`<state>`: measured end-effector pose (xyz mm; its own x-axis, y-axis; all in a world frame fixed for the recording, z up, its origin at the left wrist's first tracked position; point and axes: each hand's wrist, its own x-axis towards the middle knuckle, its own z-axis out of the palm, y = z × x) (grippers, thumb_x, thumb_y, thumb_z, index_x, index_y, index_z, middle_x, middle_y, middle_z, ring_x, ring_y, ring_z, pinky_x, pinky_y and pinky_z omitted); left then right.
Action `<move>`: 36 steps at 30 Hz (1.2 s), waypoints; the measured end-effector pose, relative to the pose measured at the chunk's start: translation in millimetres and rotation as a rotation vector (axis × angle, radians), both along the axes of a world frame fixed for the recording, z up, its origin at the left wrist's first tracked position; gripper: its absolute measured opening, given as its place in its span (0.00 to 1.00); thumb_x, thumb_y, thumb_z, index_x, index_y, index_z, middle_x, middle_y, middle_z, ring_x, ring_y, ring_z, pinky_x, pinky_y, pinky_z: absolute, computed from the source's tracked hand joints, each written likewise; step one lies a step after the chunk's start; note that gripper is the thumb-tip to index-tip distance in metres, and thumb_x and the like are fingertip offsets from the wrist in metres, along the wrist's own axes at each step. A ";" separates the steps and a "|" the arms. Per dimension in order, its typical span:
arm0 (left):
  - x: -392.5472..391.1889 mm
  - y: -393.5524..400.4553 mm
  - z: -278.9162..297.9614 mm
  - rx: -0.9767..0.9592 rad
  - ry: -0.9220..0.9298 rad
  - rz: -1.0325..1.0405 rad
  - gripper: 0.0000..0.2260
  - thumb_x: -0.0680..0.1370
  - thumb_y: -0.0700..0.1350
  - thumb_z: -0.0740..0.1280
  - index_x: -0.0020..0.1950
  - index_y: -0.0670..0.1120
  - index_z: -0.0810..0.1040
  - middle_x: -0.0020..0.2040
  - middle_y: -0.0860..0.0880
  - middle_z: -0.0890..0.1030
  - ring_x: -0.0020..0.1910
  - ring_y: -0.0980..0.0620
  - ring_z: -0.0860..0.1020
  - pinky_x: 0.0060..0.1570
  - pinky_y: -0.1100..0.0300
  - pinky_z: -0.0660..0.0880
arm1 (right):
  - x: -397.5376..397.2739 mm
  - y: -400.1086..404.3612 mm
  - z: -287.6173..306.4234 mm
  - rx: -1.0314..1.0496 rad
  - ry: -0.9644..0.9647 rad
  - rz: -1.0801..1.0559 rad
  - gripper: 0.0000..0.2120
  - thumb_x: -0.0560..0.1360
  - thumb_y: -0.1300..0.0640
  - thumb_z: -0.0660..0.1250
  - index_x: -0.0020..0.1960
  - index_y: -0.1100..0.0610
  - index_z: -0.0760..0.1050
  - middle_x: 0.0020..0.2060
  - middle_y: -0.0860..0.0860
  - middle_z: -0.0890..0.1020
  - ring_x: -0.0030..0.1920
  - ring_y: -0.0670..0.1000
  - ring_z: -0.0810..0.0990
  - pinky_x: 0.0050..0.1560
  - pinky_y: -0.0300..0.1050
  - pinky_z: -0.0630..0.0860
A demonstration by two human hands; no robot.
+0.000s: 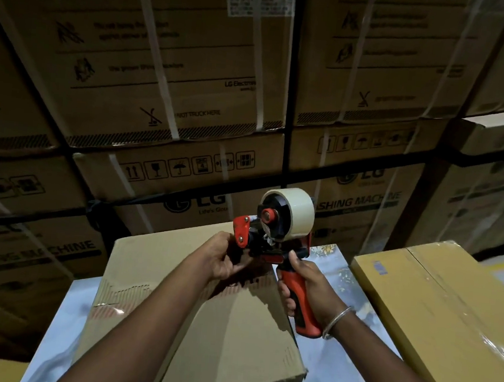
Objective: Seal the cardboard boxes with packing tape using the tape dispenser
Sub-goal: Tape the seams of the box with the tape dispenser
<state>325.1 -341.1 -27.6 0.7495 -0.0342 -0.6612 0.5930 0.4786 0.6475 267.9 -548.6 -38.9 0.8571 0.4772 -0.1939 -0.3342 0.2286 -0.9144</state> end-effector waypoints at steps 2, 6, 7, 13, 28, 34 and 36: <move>2.8 -6.0 1.1 -0.017 0.017 0.025 0.11 0.79 0.40 0.56 0.42 0.39 0.75 0.31 0.43 0.77 0.27 0.50 0.76 0.30 0.59 0.81 | 3.9 -6.7 -0.7 0.003 0.009 -0.001 0.27 0.77 0.36 0.64 0.39 0.62 0.69 0.28 0.57 0.70 0.22 0.51 0.65 0.25 0.39 0.64; 15.4 -9.7 4.8 0.013 0.029 -0.014 0.24 0.82 0.56 0.59 0.47 0.35 0.78 0.38 0.41 0.79 0.31 0.47 0.78 0.27 0.59 0.80 | 9.5 -17.1 -1.2 -0.003 0.031 -0.001 0.25 0.78 0.37 0.61 0.42 0.61 0.70 0.29 0.57 0.71 0.23 0.51 0.66 0.25 0.40 0.64; 18.3 -10.2 6.9 0.043 0.029 -0.044 0.21 0.81 0.54 0.62 0.48 0.35 0.78 0.39 0.41 0.79 0.31 0.47 0.79 0.27 0.60 0.80 | 10.3 -18.7 -2.0 -0.002 0.044 0.001 0.25 0.78 0.37 0.61 0.42 0.61 0.70 0.30 0.56 0.71 0.24 0.51 0.66 0.26 0.40 0.64; 26.3 -13.2 19.2 0.617 -0.043 -0.292 0.16 0.79 0.32 0.63 0.31 0.37 0.78 0.29 0.41 0.77 0.22 0.50 0.76 0.21 0.64 0.74 | 5.1 -21.7 -4.5 0.005 0.069 0.011 0.26 0.76 0.37 0.61 0.41 0.61 0.71 0.29 0.56 0.72 0.23 0.51 0.67 0.25 0.40 0.65; 99.1 -24.1 26.4 1.360 -0.253 -0.469 0.08 0.74 0.37 0.70 0.34 0.40 0.80 0.33 0.44 0.78 0.35 0.46 0.78 0.33 0.58 0.73 | -4.5 4.2 -8.4 -0.048 0.103 -0.180 0.27 0.76 0.35 0.63 0.34 0.58 0.67 0.27 0.56 0.70 0.23 0.52 0.67 0.28 0.42 0.63; 126.4 -20.4 18.7 1.508 -0.366 -0.457 0.07 0.75 0.42 0.71 0.43 0.39 0.85 0.42 0.42 0.84 0.45 0.44 0.82 0.45 0.54 0.79 | -4.0 9.2 -8.0 -0.057 0.124 -0.207 0.27 0.78 0.37 0.62 0.39 0.61 0.67 0.27 0.55 0.70 0.22 0.52 0.67 0.26 0.40 0.64; 131.2 -20.3 16.7 1.537 -0.365 -0.405 0.07 0.76 0.43 0.72 0.42 0.40 0.84 0.40 0.44 0.83 0.43 0.46 0.81 0.39 0.56 0.74 | -4.9 11.6 -7.9 -0.037 0.157 -0.206 0.25 0.79 0.37 0.62 0.42 0.61 0.69 0.28 0.55 0.70 0.23 0.52 0.67 0.26 0.40 0.64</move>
<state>456.3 -361.4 -10.9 0.9714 0.2305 -0.0561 0.2296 -0.8539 0.4671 263.0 -537.0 -46.8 0.8933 0.2862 -0.3466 -0.4229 0.2737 -0.8639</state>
